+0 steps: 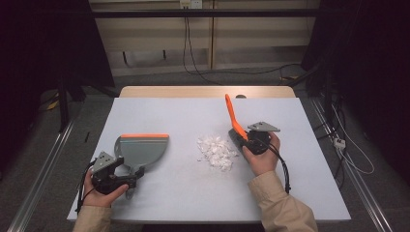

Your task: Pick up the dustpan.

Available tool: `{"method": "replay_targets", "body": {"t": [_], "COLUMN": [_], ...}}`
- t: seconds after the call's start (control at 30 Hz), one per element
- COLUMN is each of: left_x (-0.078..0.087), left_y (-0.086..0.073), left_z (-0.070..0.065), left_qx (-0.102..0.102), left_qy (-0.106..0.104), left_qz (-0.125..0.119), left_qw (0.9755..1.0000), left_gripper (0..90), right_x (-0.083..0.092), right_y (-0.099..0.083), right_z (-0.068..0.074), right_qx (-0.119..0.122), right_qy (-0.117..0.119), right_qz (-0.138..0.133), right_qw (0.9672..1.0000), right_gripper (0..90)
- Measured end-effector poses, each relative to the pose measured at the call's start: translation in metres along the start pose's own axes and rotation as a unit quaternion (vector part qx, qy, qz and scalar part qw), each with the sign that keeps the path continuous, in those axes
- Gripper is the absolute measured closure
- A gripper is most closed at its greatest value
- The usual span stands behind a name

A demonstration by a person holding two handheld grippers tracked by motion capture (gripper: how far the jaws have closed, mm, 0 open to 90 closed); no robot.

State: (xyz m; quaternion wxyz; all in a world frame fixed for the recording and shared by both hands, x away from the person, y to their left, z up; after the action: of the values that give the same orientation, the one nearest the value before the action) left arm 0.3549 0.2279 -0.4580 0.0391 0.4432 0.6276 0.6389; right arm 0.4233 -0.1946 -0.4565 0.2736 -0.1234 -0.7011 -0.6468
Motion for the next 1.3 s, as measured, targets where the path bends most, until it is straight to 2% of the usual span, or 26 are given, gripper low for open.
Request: {"method": "replay_targets", "body": {"t": [0.07, 0.23, 0.37, 0.53, 0.7, 0.83, 0.93, 1.2, 1.3], "left_x": [0.000, 0.000, 0.001, 0.005, 0.007, 0.010, 0.009, 0.003, -0.002], "left_y": [-0.001, -0.005, -0.007, -0.009, -0.010, -0.008, -0.008, -0.006, -0.007], "left_z": [0.001, 0.005, 0.007, 0.010, 0.016, 0.020, 0.022, 0.013, 0.011], "left_qx": [-0.007, 0.003, -0.002, 0.010, 0.023, 0.025, 0.022, 0.006, -0.002], "left_qy": [0.011, 0.026, 0.042, 0.051, 0.059, 0.058, 0.045, 0.028, 0.035], "left_qz": [0.003, 0.012, 0.024, 0.034, 0.033, 0.033, 0.029, 0.055, 0.074], "left_qw": [0.9999, 0.9996, 0.9988, 0.9981, 0.9974, 0.9975, 0.9983, 0.9981, 0.9966], "left_gripper": [10.0, 10.8, 11.7, 12.4, 16.1, 27.1, 36.0, 38.1, 37.9], "right_x": [0.000, 0.001, 0.001, 0.001, 0.001, 0.001, 0.001, 0.001, 0.001], "right_y": [0.000, -0.001, -0.001, -0.001, -0.001, -0.001, -0.001, -0.001, -0.001], "right_z": [0.000, -0.002, -0.003, -0.003, -0.003, -0.003, -0.003, -0.002, -0.001], "right_qx": [0.000, -0.003, -0.007, -0.006, -0.008, -0.007, -0.006, -0.007, -0.006], "right_qy": [0.000, 0.000, -0.001, -0.001, -0.001, -0.001, -0.001, -0.001, 0.000], "right_qz": [0.000, -0.001, -0.001, -0.001, -0.002, -0.002, -0.001, -0.002, -0.002], "right_qw": [1.0000, 1.0000, 1.0000, 1.0000, 1.0000, 1.0000, 1.0000, 1.0000, 1.0000], "right_gripper": [71.4, 71.4, 71.4, 71.4, 71.4, 71.4, 71.4, 71.4, 71.4]}}
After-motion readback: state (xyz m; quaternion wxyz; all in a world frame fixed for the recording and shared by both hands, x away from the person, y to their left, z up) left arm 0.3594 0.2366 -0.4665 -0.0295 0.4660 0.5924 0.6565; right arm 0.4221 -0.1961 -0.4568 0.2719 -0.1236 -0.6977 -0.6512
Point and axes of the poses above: each handheld gripper's, and its own axes: x roughly backward along the jaws, y roughly out of its top, z roughly to its left, the point moved 4 cm from there along -x, roughly forward along the jaws, and after that the axes turned 7 degrees about -y, right-handed, at the moved point
